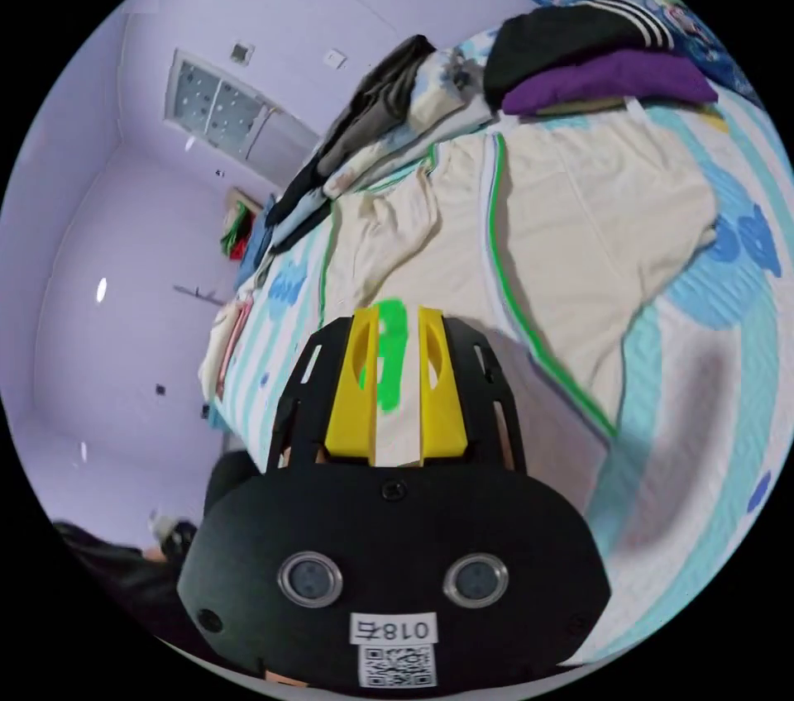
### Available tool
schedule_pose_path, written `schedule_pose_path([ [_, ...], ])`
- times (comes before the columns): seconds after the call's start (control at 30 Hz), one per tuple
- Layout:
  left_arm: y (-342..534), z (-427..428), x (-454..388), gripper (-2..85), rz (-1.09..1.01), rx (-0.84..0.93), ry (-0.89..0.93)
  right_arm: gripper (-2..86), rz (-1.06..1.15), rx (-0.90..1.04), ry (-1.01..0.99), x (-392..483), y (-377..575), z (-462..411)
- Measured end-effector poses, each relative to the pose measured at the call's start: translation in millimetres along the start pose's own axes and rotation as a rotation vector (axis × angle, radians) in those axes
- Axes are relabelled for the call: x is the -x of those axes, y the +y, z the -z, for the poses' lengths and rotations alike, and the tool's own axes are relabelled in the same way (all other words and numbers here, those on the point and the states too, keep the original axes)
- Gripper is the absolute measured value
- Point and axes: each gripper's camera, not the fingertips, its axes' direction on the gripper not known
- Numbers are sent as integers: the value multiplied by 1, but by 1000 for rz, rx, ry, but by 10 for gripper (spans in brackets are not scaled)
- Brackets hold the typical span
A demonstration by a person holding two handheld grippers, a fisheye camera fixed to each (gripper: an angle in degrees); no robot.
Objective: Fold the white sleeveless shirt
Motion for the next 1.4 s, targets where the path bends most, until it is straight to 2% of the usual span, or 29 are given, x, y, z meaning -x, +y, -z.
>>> schedule_pose_path([
  [0.1, 14, 17, 9, 113, 113, -154, -32, 77, 118, 165, -125, 22, 68, 5],
  [0.2, 6, 25, -7, 105, 68, -289, -113, 76, 251, 309, -165, 51, 136, -1],
  [0.27, -6, 22, -20, 101, 19, -298, -196, 77, 439, 345, -141, 81, 182, -6],
  [0.37, -23, 11, -43, 93, -69, -297, -412, 76, 685, 369, 37, 114, 228, -25],
  [0.43, -35, -2, -63, 89, -165, -279, -571, 77, 764, 396, 148, 122, 248, -41],
  [0.53, -48, -21, -77, 86, -213, -220, -687, 78, 777, 460, 239, 120, 271, -58],
  [0.73, -52, -35, -102, 53, -218, -248, -798, 74, 804, 499, 470, 99, 315, -69],
  [0.9, -42, -27, -121, 2, -136, -173, -745, 32, 783, 548, 515, 70, 334, -80],
  [1.03, -19, -22, -128, 0, -45, -105, -635, 28, 754, 541, 459, 54, 343, -72],
  [1.17, -11, -20, -127, 21, -4, -52, -514, 51, 718, 627, 427, 32, 352, -74],
  [1.23, -13, -3, -123, 39, 49, -138, -523, 58, 688, 640, 394, 24, 354, -69],
  [1.33, -29, 11, -113, 56, 54, -238, -569, 65, 617, 554, 331, 13, 352, -50],
  [1.4, -47, 7, -107, 66, 10, -237, -589, 68, 565, 510, 288, 4, 349, -42],
])
